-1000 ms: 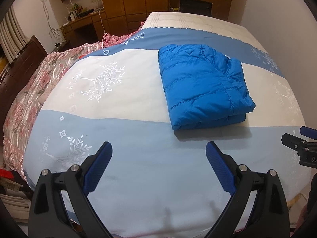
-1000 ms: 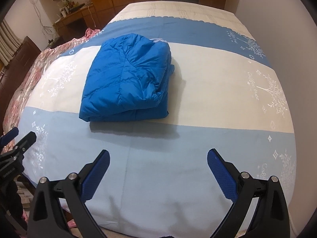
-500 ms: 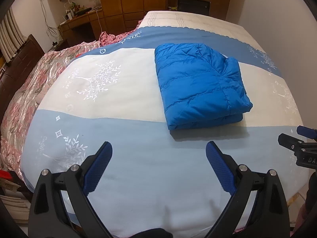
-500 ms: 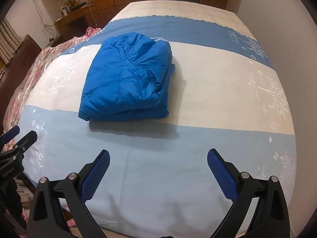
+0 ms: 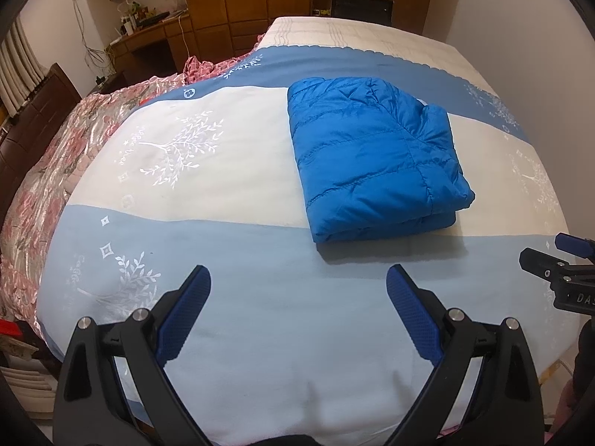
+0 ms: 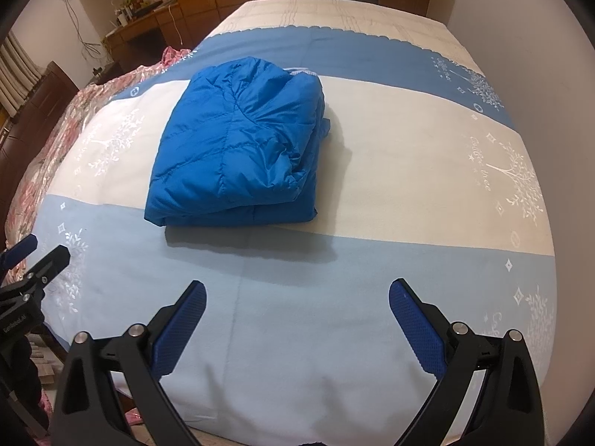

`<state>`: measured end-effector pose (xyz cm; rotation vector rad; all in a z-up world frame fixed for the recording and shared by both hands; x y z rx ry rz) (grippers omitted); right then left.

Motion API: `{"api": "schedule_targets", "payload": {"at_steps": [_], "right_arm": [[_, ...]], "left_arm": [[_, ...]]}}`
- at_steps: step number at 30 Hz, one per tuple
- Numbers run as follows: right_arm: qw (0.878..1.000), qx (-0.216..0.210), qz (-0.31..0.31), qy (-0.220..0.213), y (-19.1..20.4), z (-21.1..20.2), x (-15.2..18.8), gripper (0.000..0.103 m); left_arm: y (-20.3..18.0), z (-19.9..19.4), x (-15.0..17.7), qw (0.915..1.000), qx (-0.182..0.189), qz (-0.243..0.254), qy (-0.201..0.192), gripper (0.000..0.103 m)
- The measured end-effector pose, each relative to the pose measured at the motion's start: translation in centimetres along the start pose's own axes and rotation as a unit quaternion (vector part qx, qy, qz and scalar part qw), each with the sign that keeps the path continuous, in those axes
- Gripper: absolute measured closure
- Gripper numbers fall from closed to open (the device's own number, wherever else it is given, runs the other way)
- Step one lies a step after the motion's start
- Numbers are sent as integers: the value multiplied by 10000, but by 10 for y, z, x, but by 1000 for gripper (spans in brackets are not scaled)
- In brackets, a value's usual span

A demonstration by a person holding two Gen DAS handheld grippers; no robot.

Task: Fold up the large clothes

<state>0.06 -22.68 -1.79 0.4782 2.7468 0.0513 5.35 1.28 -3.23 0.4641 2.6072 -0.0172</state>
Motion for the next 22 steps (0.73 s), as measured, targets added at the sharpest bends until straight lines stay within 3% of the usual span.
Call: {"api": "schedule_targets", "payload": {"at_steps": [22], "right_arm": [[10000, 11, 9, 17, -4, 6, -3, 4]], "left_arm": [[1, 4, -1, 10000, 40, 49, 25, 8]]}}
Point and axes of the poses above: each gripper's, at about its wrist camera, not at the fingertips, and z roughly the way its jaws point, y to its left, x to its underside, the point moved 2 cm from there along z, roughly the way its jaws point, and after that the axes turned 7 degrees about z, right-handed, at the moved point
